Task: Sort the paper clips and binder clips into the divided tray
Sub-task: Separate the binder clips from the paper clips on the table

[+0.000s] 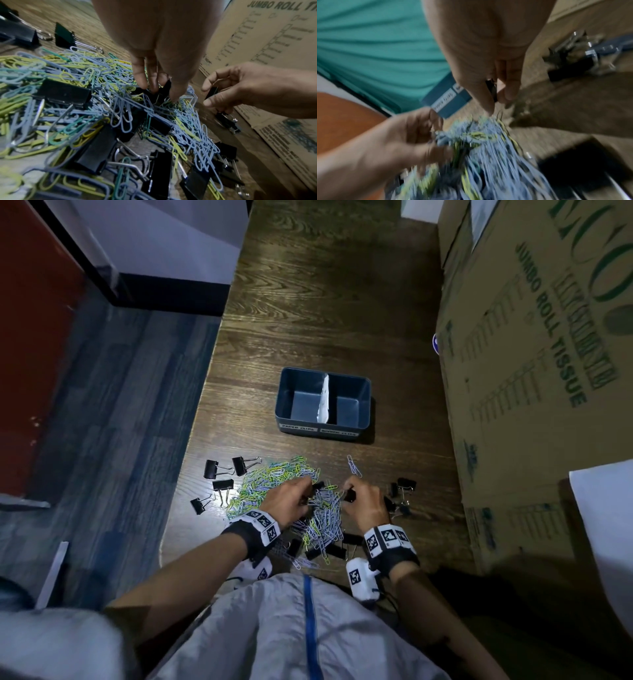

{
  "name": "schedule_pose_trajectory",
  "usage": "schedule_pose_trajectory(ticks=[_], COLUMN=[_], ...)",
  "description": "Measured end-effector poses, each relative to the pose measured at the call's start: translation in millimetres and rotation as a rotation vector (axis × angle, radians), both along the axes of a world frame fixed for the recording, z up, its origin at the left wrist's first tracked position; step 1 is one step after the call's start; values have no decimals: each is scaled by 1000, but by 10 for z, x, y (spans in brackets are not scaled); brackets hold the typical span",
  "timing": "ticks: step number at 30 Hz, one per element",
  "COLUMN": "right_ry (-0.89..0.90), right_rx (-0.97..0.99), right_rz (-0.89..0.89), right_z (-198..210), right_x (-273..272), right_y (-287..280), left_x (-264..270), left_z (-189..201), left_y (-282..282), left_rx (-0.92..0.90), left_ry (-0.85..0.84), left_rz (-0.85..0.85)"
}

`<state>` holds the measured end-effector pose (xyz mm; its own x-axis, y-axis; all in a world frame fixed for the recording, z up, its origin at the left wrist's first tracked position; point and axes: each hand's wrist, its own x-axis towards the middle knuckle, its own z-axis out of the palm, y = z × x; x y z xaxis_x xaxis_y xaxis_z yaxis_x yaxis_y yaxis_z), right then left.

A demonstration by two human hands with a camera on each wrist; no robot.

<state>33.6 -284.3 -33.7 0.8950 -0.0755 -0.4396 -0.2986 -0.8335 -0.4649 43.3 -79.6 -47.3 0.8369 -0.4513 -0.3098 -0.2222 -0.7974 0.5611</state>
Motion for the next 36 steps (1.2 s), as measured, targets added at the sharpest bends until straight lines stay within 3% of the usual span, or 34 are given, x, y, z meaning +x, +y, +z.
schedule_pose_trajectory(ticks=[7, 11, 15, 18, 21, 25, 29, 32, 36], right_ry=[-25, -104, -73, -30, -31, -142, -226, -133, 99], right_rx=[58, -39, -135, -140, -150, -239, -148, -13, 42], right_rz=[-213, -325, -335, -346, -322, -294, -265, -121, 144], right_z=[134, 142, 17, -61, -94, -15, -23, -65, -153], right_x=[112, 115, 86, 28, -45, -173, -303, -403, -541], right_y=[-300, -560, -765, -896, -946, -825, -609, -447, -353], left_x=[31, 42, 0, -24, -90, -303, -494, -569, -588], left_z=[11, 77, 155, 181, 151, 172, 84, 51, 145], left_y=[154, 248, 537, 1000, 1520, 1896, 1991, 1938, 1722], left_rx=[-131, -166, -109, -67, -63, 58, 75, 78, 261], left_ry=[64, -37, -101, 27, 122, 185, 173, 97, -138], left_rz=[125, 161, 331, 485, 570, 511, 457, 423, 300])
